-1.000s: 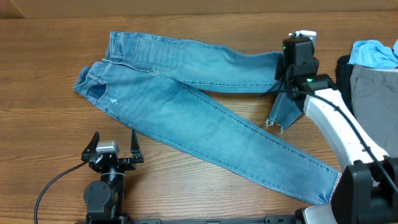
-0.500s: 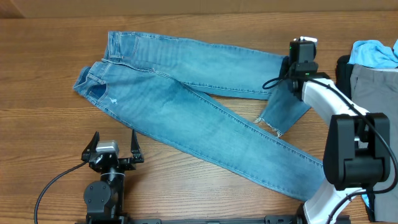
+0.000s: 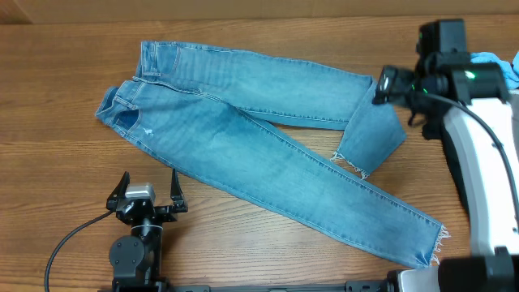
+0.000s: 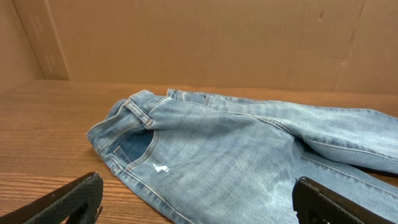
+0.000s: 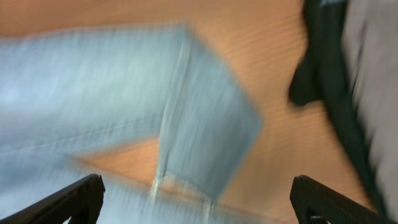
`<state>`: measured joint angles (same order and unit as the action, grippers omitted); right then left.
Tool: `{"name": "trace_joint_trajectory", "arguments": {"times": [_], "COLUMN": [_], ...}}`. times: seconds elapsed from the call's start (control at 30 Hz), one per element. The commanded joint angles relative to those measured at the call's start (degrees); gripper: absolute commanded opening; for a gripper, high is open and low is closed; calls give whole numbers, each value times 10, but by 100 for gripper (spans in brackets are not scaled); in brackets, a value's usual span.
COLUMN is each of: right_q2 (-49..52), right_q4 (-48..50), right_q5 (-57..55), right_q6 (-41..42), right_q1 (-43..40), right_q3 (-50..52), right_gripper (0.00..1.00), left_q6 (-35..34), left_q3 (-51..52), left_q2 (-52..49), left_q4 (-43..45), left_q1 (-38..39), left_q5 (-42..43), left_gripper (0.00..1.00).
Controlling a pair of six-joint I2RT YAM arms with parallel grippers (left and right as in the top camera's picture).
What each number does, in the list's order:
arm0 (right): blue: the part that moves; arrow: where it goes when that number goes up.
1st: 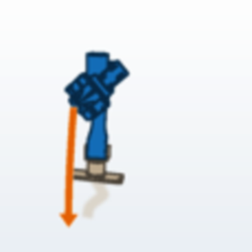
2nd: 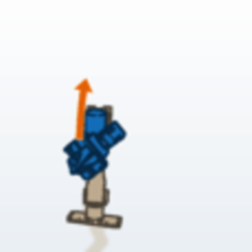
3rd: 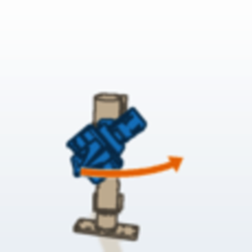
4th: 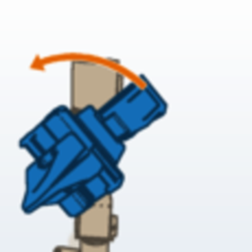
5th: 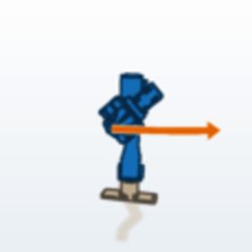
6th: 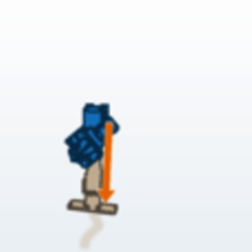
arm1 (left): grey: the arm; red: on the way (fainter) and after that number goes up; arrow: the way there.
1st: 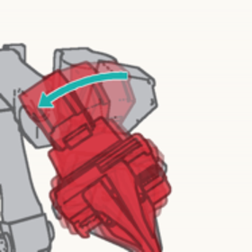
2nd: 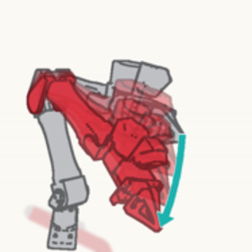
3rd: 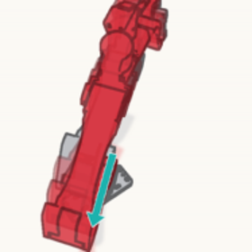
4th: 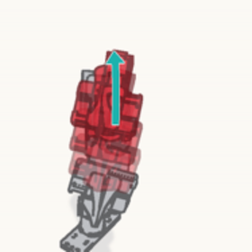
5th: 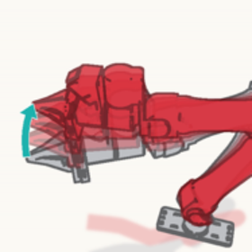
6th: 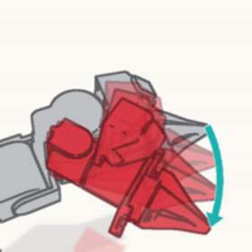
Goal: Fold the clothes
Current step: 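Pull the jeans leg rightward with the right gripper to straighten it, then move the left gripper to the jeans waistband at the upper left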
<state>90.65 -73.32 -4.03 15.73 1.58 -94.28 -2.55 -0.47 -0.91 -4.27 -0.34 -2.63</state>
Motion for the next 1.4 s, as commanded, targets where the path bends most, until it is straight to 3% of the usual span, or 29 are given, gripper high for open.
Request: {"name": "trace_joint_trajectory", "arguments": {"times": [0.0, 0.07, 0.1, 0.2, 0.23, 0.33, 0.37, 0.47, 0.7, 0.9, 1.07, 1.2, 1.3, 1.33, 1.37], "right_q2": [7, 7, 6, 6, 6, 6, 6, 6, 6, 6, 6, 6, 6, 6, 6], "right_q4": [-67, -100, -113, -135, -140, -142, -139, -126, -57, 19, 28, 21, -12, -21, -30], "right_q5": [118, 131, 131, 132, 131, 132, 134, 134, 173, 238, 260, 260, 257, 254, 249], "right_q6": [37, 36, 36, 32, 31, 27, 27, 27, 23, 23, 21, 18, -11, -16, -23], "right_q1": [2, 6, 8, 10, 10, 10, 10, 10, 10, 10, 10, 10, 10, 10, 10], "right_q3": [3, 14, 21, 44, 52, 79, 94, 120, 181, 237, 245, 246, 247, 247, 247], "right_gripper": [100, 93, 78, 16, 4, 4, 4, 4, 4, 4, 4, 4, 4, 4, 4], "left_q6": [13, 12, 8, 9, 8, -11, -78, -169, -105, 10, 20, 24, 23, 23, 19], "left_q3": [2, 2, 2, 2, 2, 2, -9, -76, -334, -705, -1014, -1126, -1123, -1121, -1121], "left_q2": [5, 5, 5, 5, 5, 5, 5, 0, -138, -456, -731, -867, -948, -967, -991], "left_q4": [2, 4, 4, 0, 0, 17, 31, -47, -189, -504, -786, -862, -840, -832, -824], "left_q1": [4, 4, 4, 4, 4, 4, 4, 4, 4, 4, 3, 3, -3, -6, -9], "left_q5": [-5, -2, 3, 16, 18, 68, 101, 141, 130, 71, 16, -29, -70, -69, -66], "left_gripper": [100, 100, 100, 100, 100, 100, 100, 100, 100, 100, 100, 100, 100, 95, 70]}}
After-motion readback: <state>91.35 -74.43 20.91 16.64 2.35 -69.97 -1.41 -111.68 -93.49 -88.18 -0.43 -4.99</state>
